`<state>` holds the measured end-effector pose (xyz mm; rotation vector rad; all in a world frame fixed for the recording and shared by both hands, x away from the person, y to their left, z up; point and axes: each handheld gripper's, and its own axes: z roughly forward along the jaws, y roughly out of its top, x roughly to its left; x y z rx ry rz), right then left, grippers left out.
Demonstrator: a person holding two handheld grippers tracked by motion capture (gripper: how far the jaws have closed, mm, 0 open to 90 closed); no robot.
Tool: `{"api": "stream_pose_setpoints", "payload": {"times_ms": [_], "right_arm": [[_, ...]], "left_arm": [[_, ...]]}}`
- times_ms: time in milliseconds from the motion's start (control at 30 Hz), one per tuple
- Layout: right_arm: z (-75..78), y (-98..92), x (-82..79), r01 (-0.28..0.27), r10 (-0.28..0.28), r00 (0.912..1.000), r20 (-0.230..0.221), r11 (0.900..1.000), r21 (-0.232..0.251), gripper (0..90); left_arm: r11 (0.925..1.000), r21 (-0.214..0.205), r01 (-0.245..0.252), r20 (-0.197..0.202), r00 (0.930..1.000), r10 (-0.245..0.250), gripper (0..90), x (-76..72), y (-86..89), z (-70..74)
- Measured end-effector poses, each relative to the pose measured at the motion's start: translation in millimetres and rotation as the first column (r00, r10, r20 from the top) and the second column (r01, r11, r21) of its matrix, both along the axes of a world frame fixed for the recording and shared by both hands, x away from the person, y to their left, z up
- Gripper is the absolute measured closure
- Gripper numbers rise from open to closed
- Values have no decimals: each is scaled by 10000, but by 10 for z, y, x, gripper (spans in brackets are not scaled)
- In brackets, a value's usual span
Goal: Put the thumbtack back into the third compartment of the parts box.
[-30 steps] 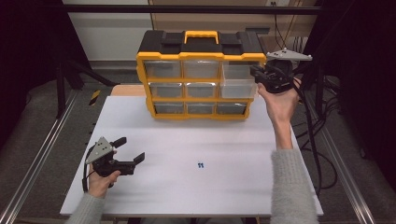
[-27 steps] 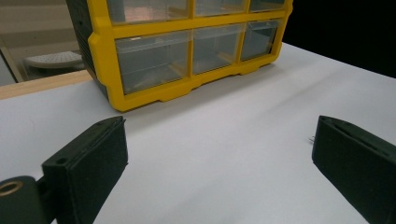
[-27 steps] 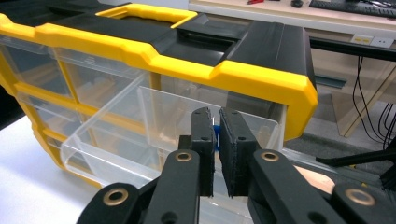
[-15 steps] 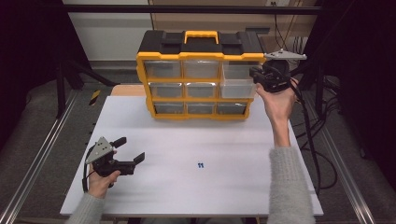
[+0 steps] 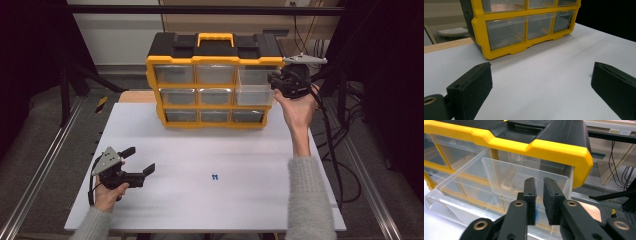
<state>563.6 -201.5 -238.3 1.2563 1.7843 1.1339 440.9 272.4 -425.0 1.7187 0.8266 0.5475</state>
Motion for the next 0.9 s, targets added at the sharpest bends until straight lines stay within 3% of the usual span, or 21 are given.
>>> {"api": "stream_pose_setpoints", "payload": {"times_ms": [100, 300, 500, 900], "right_arm": [[12, -15, -11, -32, 31, 10000, 87, 10000, 90, 757], [84, -64, -122, -220, 196, 9971, 739, 9993, 311, 658], [128, -81, -302, -615, 522, 9865, 1550, 9966, 557, 511], [-18, -83, -596, -1343, 1106, 9683, 2240, 9865, 934, 224]], "left_arm": [[10000, 1, 0, 8, 10000, 0, 29, -1, 2, 2], [10000, 14, -5, 46, 10000, 5, 29, -2, 8, 8], [10000, 15, 0, 18, 10000, 0, 29, -5, -4, 7], [10000, -19, -1, 45, 10000, 1, 28, -6, -7, 9]]}}
